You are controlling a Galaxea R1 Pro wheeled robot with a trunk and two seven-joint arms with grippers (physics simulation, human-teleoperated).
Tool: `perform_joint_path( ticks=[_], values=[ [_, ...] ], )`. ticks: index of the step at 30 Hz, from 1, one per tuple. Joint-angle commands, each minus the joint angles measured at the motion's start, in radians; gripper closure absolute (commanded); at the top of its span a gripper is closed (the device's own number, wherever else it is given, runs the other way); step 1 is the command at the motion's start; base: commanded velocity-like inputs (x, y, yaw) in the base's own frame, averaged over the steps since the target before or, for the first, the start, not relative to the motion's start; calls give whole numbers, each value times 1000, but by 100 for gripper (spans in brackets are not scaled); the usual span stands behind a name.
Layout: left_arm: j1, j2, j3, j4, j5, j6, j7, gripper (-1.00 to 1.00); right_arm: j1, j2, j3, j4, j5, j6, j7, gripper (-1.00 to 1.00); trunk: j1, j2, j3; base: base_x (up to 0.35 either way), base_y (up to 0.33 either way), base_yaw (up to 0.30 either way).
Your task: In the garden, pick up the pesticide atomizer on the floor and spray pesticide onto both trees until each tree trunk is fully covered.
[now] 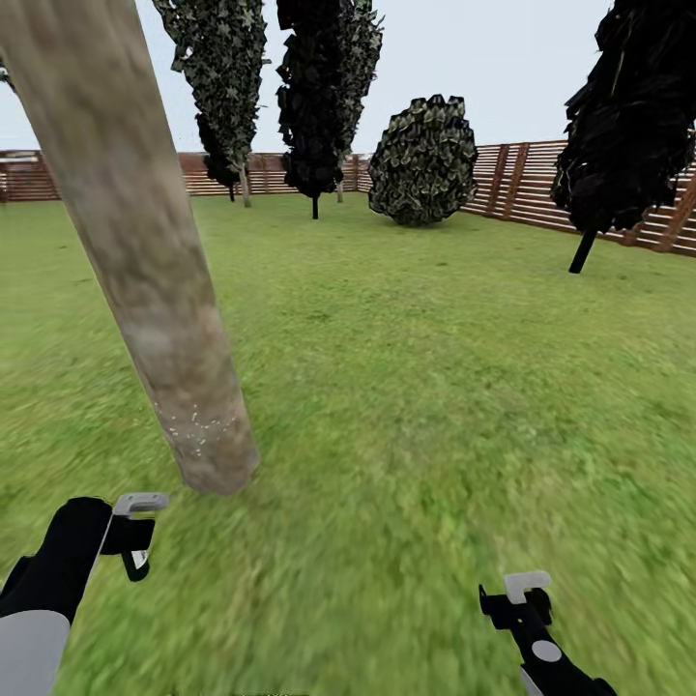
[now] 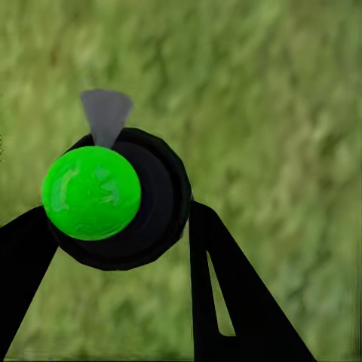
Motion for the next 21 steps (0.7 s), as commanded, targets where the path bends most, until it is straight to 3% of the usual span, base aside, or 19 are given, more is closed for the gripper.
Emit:
perform_joint_path(
  ticks=[1, 9, 21],
  values=[
    [-1, 0, 3, -1, -10, 3, -10, 100, 0, -1, 8, 1, 7, 0, -10, -100, 0, 0, -1, 4, -272, 277],
    [-1, -1, 1, -1, -10, 3, -10, 100, -1, -1, 7, 2, 7, 0, -10, -100, 0, 0, -1, 24, -272, 87],
    [-1, 1, -4, -1, -11, 3, -10, 100, 0, -1, 8, 1, 7, 0, -10, -100, 0, 0, -1, 231, -196, 0]
  ],
)
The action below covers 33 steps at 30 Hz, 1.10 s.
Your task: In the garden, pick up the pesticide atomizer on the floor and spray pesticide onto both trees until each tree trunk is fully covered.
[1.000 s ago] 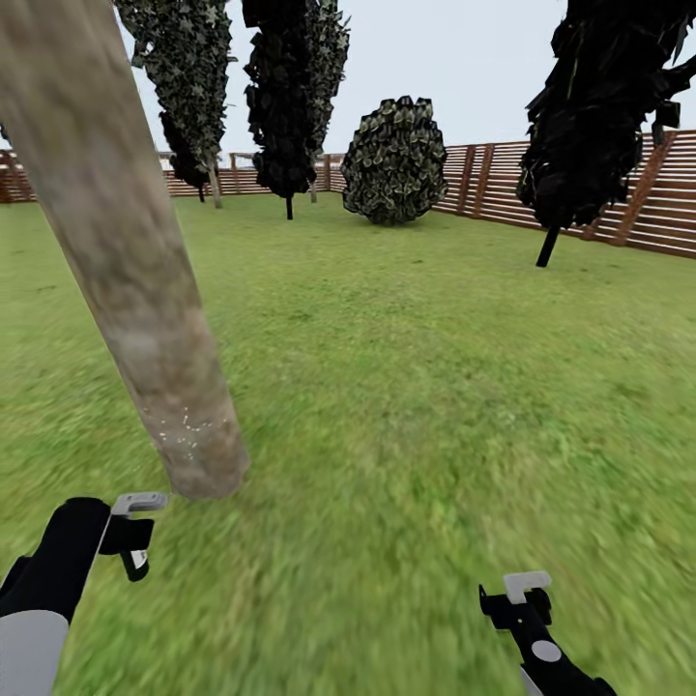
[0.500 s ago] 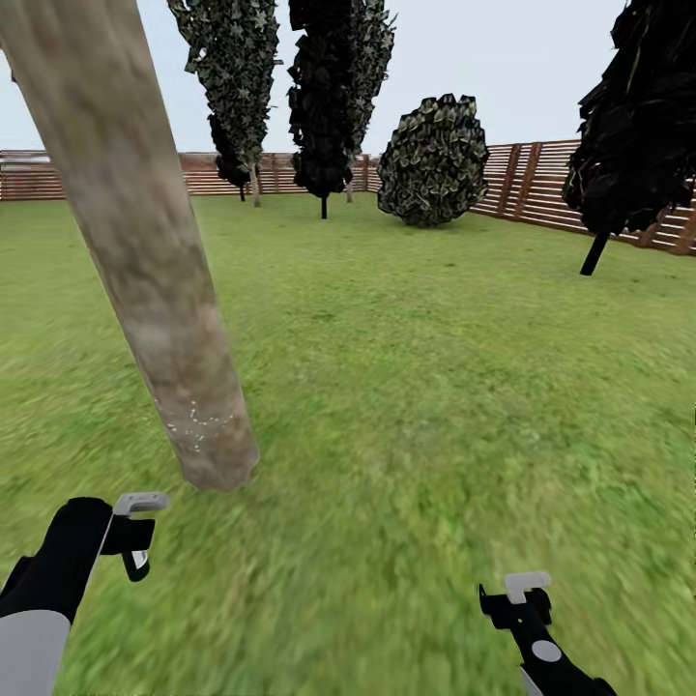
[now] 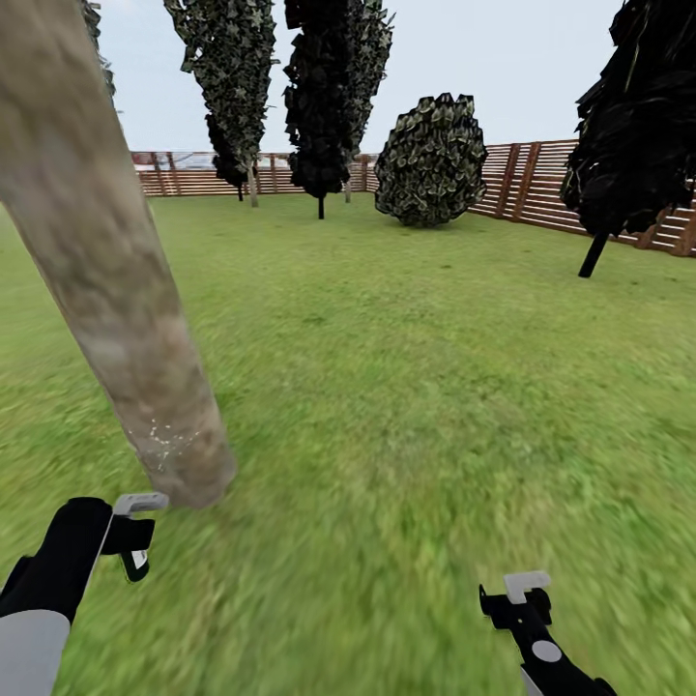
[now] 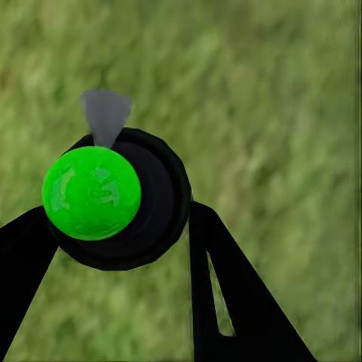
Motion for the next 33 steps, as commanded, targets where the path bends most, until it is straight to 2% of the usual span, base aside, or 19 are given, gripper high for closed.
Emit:
perform_joint_path(
  ticks=[1, 4, 6, 14, 25, 33],
  values=[
    [-1, 1, 2, -1, -11, 2, -3, 100, -1, -1, 8, 1, 7, 0, -10, -100, 0, 0, -1, 244, -186, 0],
    [-1, 0, 6, -1, -9, 2, 55, 100, -1, -1, 8, 1, 7, -1, -10, -100, 0, 0, -1, 130, -98, 79],
    [-1, -2, 6, 18, -8, 2, 71, 100, -1, -1, 9, 1, 7, -1, -10, -100, 0, 0, -1, 16, -12, 247],
    [-1, -10, 6, 31, -4, 2, 74, 100, -1, -1, 9, 1, 7, -1, -10, -100, 0, 0, -1, 1, -213, 238],
    [-1, -14, 6, 31, -6, 2, 74, 100, -1, -1, 7, 1, 7, -1, -12, -100, 0, 0, -1, 8, -269, 8],
    [-1, -13, 8, 31, -8, 2, 74, 100, -1, -1, 8, 1, 7, -1, -11, -100, 0, 0, -1, 154, -251, 0]
  ],
)
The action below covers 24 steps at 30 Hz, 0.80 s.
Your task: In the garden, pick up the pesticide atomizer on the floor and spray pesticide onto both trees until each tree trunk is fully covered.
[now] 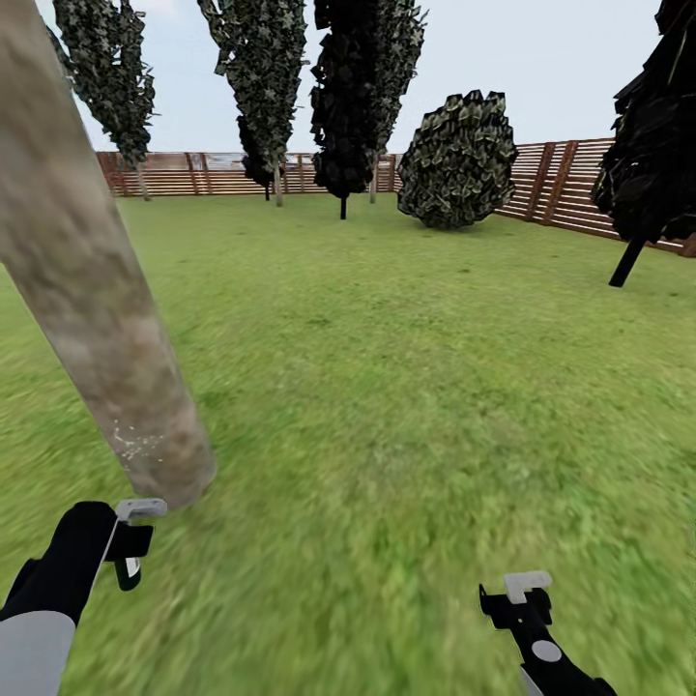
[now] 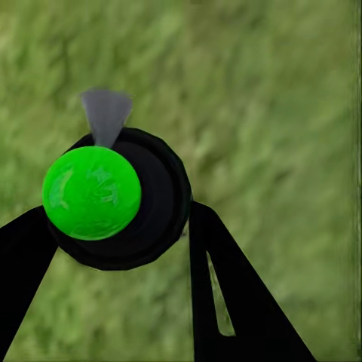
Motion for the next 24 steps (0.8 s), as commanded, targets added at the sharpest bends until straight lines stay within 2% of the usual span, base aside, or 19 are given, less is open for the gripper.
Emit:
perform_joint_path(
  ticks=[1, 5, 17, 24],
  values=[
    [-1, 0, 2, -1, -11, 3, -10, 100, -1, -1, 8, 1, 7, 0, -10, -100, 0, 0, -1, 170, -245, 0],
    [-1, 0, 2, -2, -11, 3, -9, 100, 0, -1, 8, 1, 7, 0, -11, -100, 0, 0, -1, 161, -245, 103],
    [-1, 0, 4, -1, -10, 3, -10, 100, 0, -1, 9, 1, 7, 0, -10, -100, 0, 0, -1, 115, -252, 270],
    [-2, -1, 4, -11, -6, 3, -9, 100, 0, -1, 9, 1, 7, 0, -10, -100, 0, 0, -1, 3, -272, 46]
  ],
)
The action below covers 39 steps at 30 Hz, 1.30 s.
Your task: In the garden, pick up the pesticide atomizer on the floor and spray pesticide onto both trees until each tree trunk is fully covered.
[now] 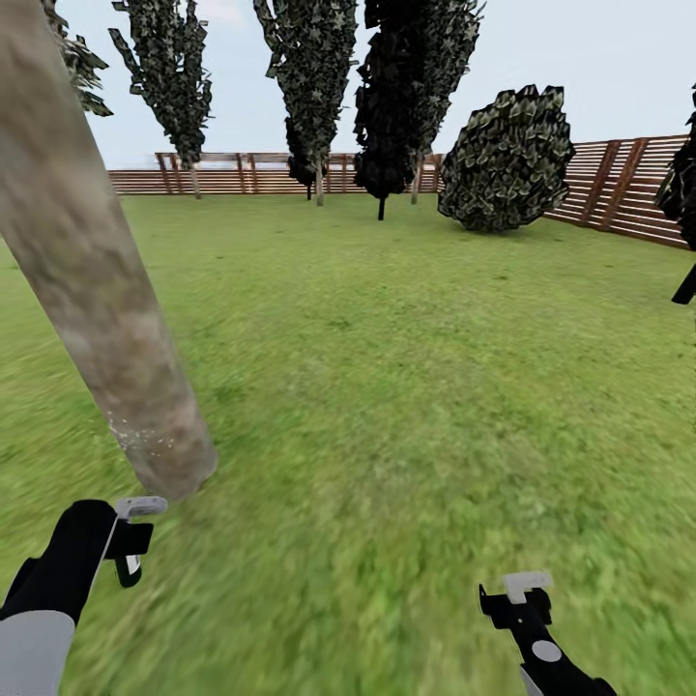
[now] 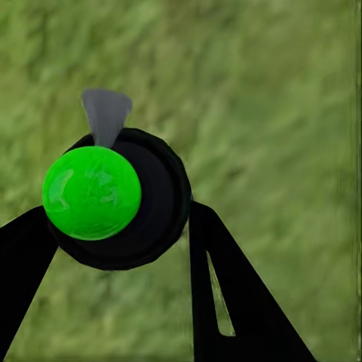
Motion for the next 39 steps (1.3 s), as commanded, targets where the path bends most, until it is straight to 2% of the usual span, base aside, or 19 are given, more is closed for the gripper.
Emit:
perform_joint_path(
  ticks=[1, 12, 18, 22, 31, 35, 39],
  values=[
    [-3, -1, 1, -5, -10, 3, -10, 100, -1, -1, 8, 1, 7, 0, -11, -100, 0, 0, -1, 0, -273, 7],
    [-25, -1, -2, -12, -8, 12, -12, 100, -1, -1, 8, 1, 7, 1, -10, -100, 0, 0, -1, 106, -196, 222],
    [-136, -1, -2, -21, -8, 42, -17, 100, 0, -1, 8, 1, 7, 1, -11, -100, 0, 0, -1, 10, -7, 277],
    [-160, -3, -2, -29, -7, 57, -19, 100, 0, -1, 7, 1, 7, 1, -11, -100, 0, 0, -1, 0, 0, 277],
    [-155, -5, -1, -63, -6, 58, -22, 100, -1, -1, 7, 2, 8, 0, -11, -100, 0, 0, -1, 47, -43, 49],
    [-155, -24, -1, -64, -7, 57, -21, 100, -1, -2, 7, 2, 8, 0, -11, -100, 0, 0, -1, 195, -194, 0],
    [-155, -29, -2, -64, -7, 57, -21, 100, -1, -1, 7, 2, 8, 0, -11, -100, 0, 0, -1, 202, -201, 0]
  ],
)
